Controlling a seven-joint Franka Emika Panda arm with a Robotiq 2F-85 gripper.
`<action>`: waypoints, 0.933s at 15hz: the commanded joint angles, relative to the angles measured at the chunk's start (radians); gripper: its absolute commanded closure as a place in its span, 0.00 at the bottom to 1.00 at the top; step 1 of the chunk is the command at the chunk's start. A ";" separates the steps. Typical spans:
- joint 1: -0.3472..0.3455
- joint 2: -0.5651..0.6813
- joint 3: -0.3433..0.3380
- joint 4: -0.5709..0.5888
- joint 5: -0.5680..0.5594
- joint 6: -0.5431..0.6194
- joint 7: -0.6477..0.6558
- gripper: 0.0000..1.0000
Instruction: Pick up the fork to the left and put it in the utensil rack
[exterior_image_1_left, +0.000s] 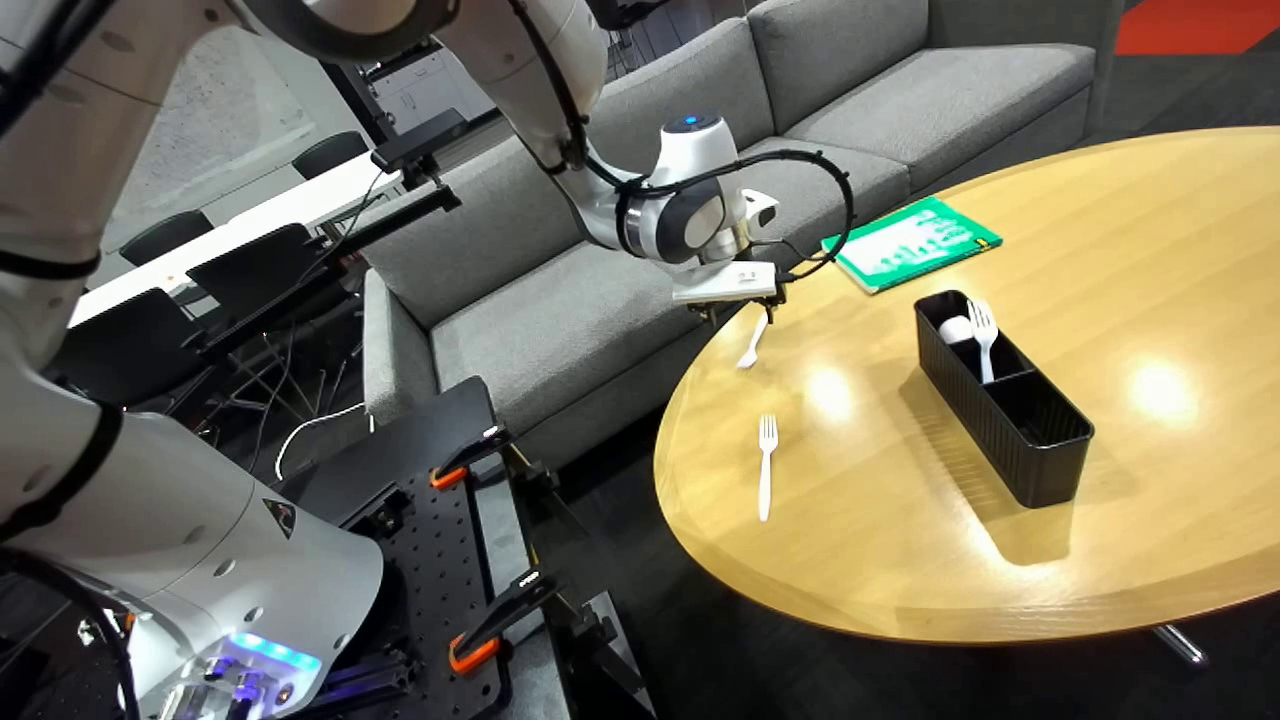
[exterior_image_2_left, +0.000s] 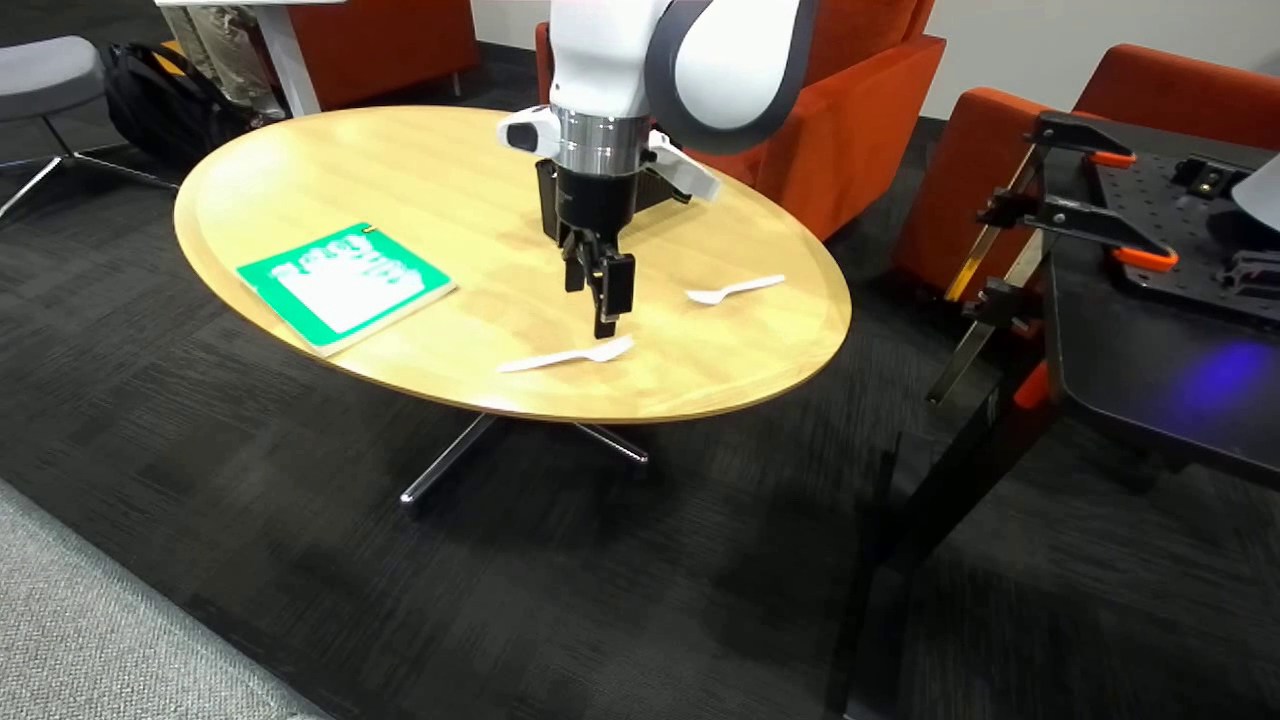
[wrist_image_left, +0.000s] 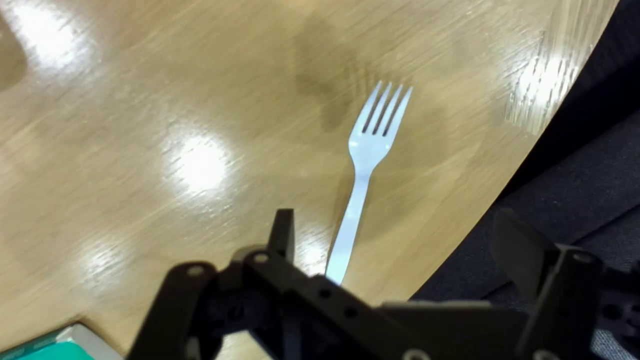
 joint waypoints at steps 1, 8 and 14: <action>0.026 0.055 -0.013 0.064 -0.045 0.016 0.068 0.00; 0.051 0.132 -0.031 0.158 -0.060 0.007 0.097 0.00; 0.050 0.175 -0.044 0.206 -0.059 -0.004 0.105 0.25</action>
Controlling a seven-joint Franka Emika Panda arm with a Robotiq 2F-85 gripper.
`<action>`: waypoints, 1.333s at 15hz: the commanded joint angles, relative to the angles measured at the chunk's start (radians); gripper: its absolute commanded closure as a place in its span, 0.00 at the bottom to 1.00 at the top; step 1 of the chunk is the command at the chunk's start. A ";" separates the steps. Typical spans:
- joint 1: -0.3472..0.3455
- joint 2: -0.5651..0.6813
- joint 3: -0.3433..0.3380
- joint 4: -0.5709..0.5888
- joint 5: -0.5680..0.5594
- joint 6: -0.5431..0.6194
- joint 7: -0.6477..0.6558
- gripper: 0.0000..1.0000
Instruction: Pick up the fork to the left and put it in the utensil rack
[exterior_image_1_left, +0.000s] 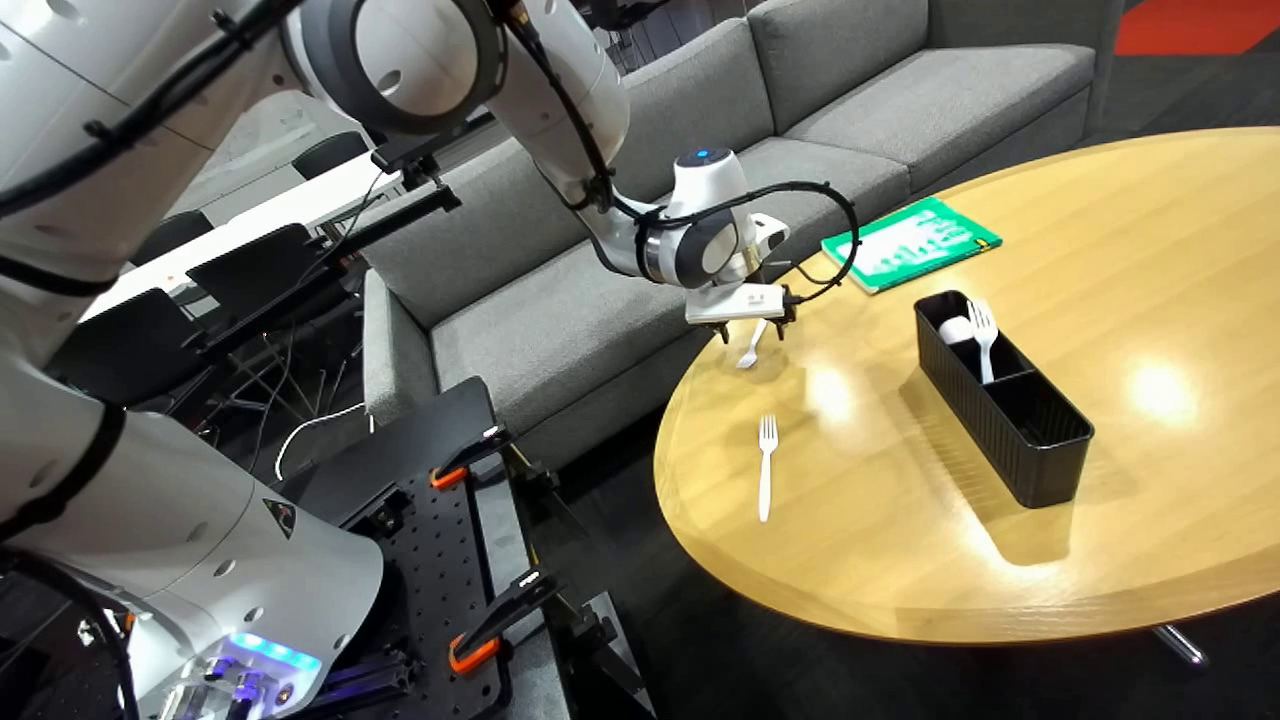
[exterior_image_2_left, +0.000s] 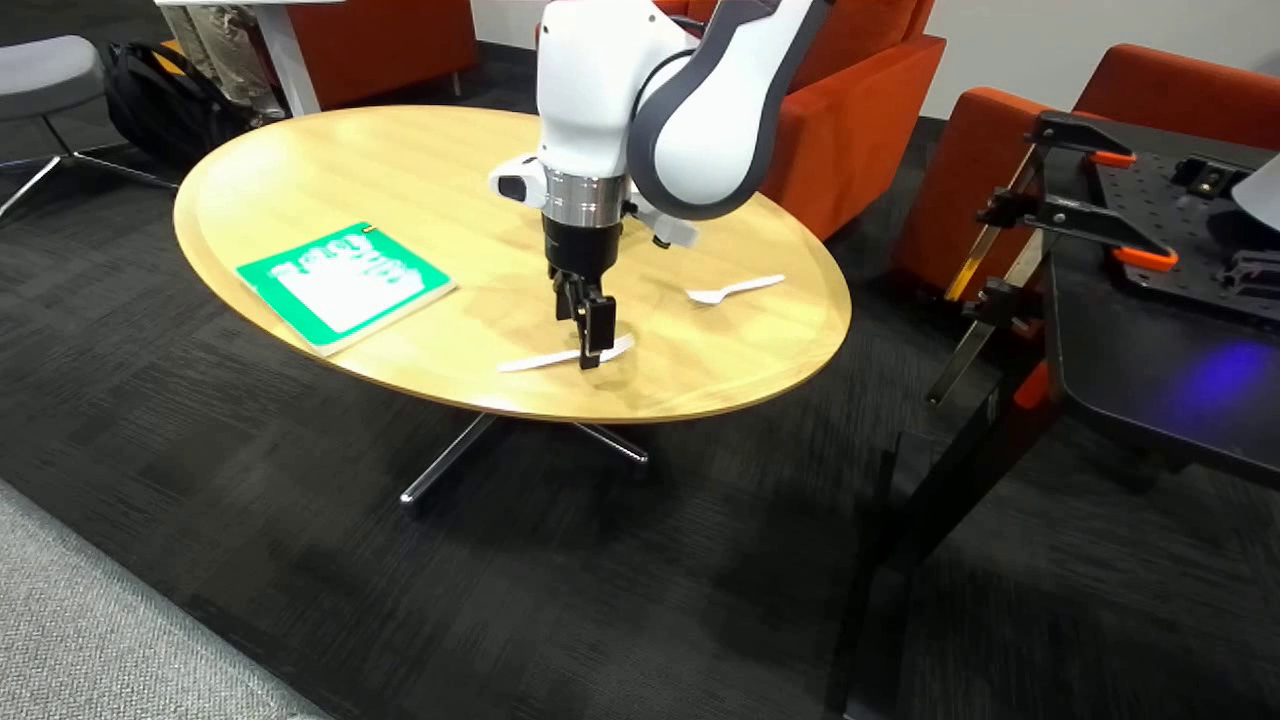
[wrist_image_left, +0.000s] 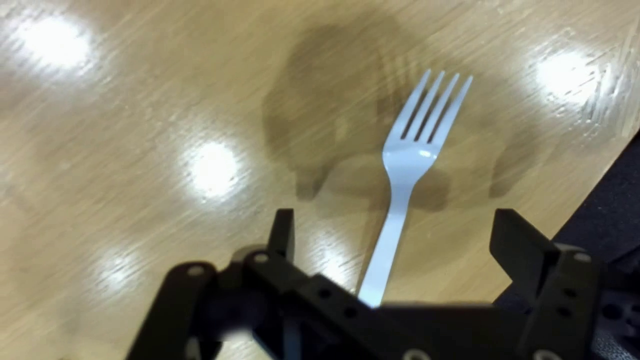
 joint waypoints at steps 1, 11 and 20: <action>0.008 0.027 -0.013 0.041 -0.031 -0.004 0.044 0.26; 0.007 0.041 -0.017 0.060 -0.030 -0.004 0.046 1.00; 0.031 -0.268 -0.120 -0.173 -0.088 -0.026 0.121 0.97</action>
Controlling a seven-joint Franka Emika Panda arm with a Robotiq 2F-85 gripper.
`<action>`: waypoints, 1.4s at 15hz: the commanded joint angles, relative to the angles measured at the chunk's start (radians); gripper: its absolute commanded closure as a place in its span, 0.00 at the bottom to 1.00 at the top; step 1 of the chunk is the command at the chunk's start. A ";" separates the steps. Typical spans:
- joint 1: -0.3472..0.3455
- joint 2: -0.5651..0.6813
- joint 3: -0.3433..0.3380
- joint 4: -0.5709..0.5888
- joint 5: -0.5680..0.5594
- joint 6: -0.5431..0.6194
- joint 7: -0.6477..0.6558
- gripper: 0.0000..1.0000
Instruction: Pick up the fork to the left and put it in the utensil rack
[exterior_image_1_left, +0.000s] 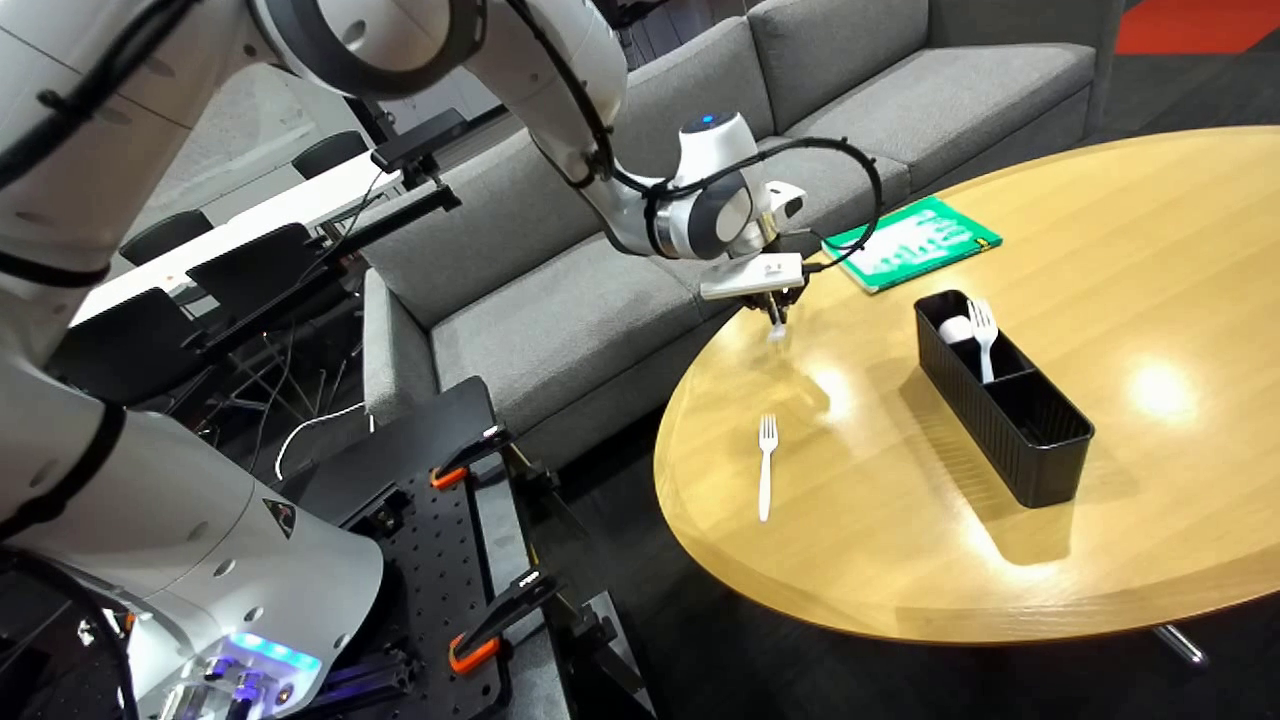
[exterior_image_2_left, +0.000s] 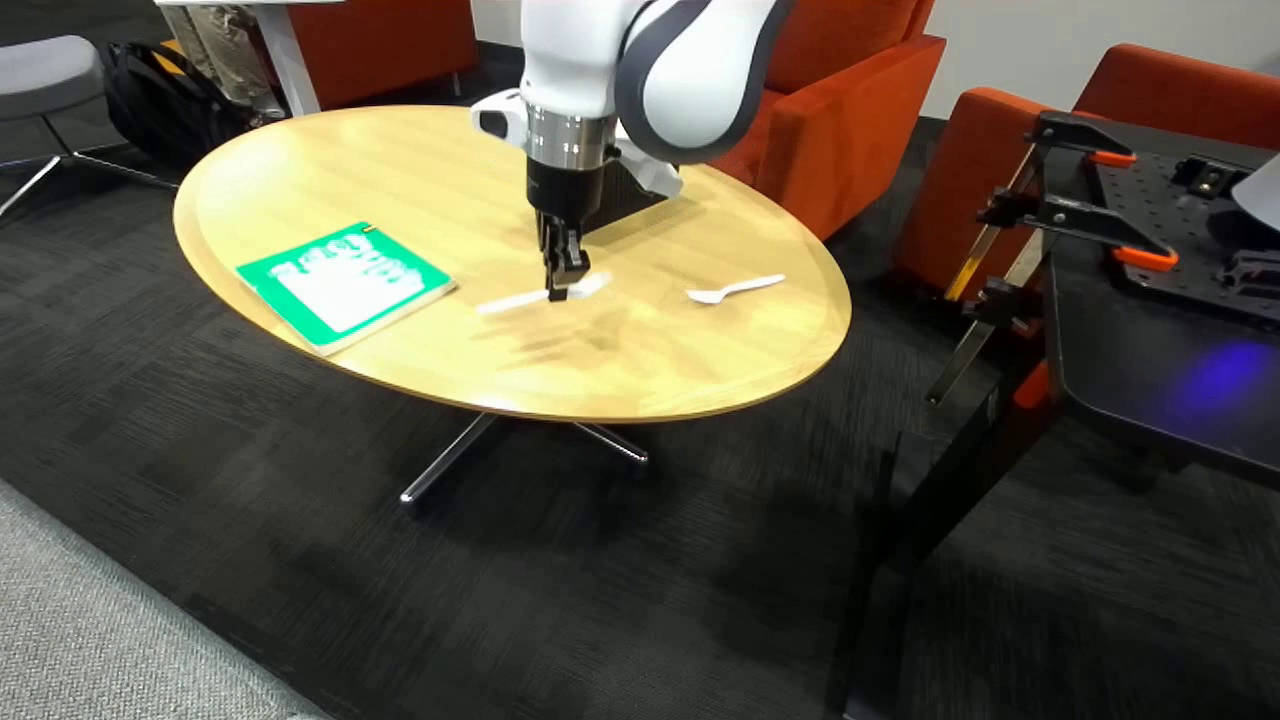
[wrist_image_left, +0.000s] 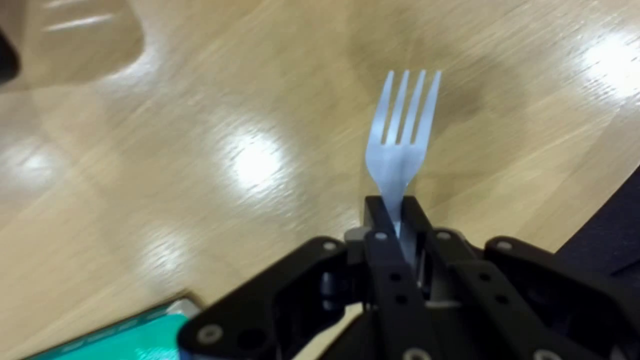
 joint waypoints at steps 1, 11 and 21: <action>0.036 -0.227 -0.095 -0.177 -0.072 -0.039 0.072 0.97; 0.073 -0.558 -0.212 -0.254 -0.394 -0.610 0.030 0.97; 0.055 -0.486 -0.190 -0.206 -0.608 -0.592 0.069 0.97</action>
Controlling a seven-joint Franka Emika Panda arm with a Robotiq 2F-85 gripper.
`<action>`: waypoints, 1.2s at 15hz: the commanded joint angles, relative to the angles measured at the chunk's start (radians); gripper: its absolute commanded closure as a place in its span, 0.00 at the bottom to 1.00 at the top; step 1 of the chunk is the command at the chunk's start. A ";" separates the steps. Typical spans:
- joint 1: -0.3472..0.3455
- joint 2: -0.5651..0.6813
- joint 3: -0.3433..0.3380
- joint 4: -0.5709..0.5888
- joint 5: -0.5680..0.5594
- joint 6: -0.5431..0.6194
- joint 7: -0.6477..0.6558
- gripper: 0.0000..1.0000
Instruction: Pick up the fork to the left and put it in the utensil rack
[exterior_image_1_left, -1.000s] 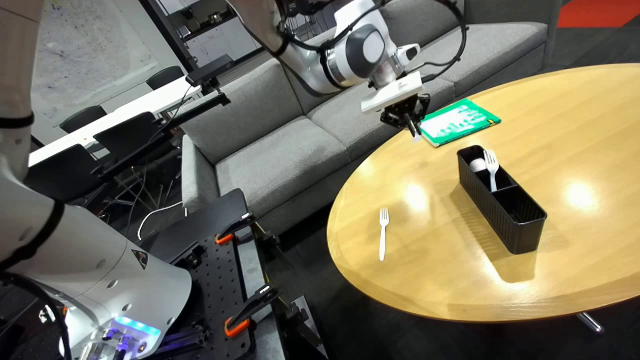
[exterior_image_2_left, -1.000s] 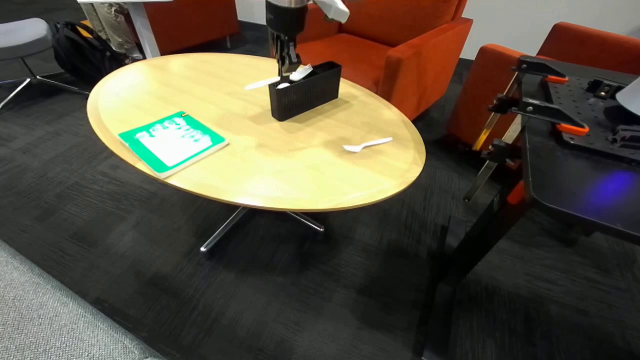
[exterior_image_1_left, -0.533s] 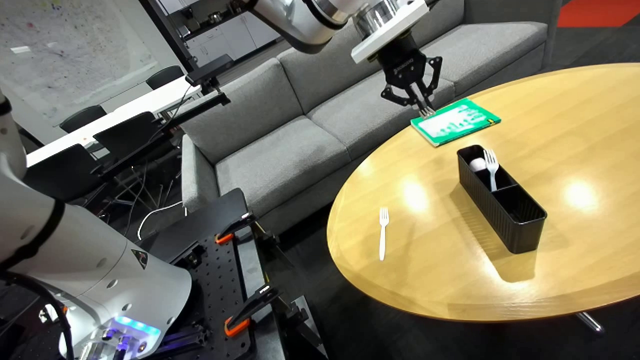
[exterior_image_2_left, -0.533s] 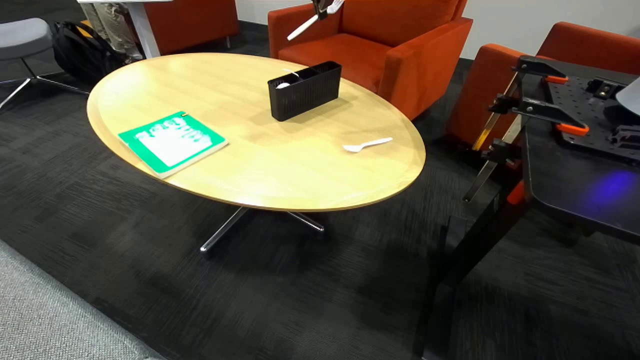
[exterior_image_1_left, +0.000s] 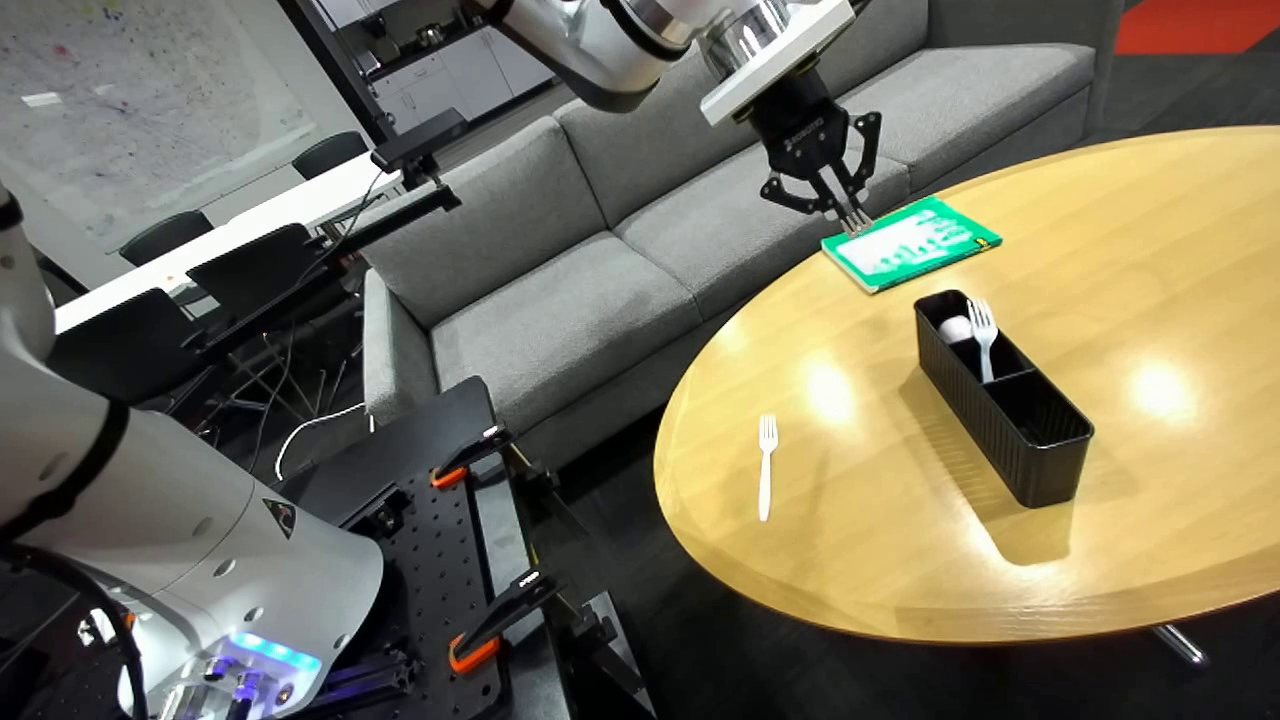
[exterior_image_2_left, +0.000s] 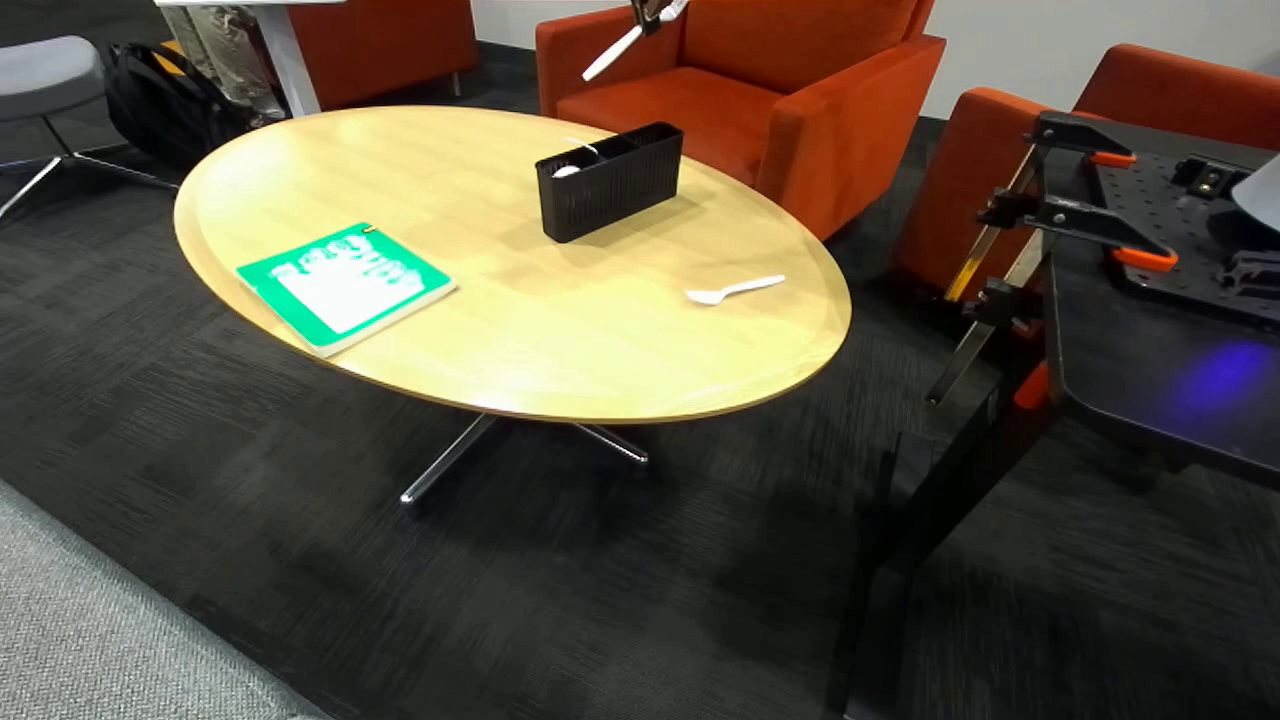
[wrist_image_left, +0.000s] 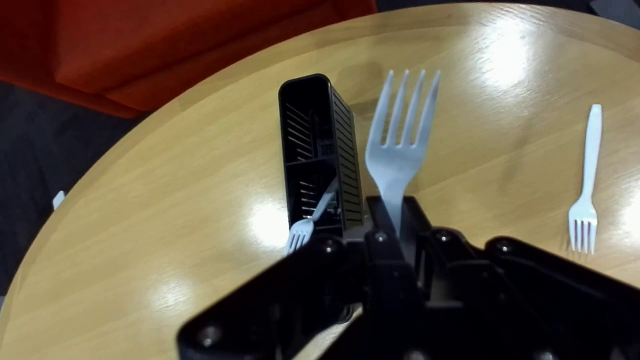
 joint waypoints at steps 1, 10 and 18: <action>-0.002 0.052 -0.001 0.027 -0.225 -0.007 0.040 0.97; -0.019 0.218 0.003 0.091 -0.791 -0.142 0.110 0.97; -0.072 0.346 0.057 0.161 -1.007 -0.251 0.016 0.97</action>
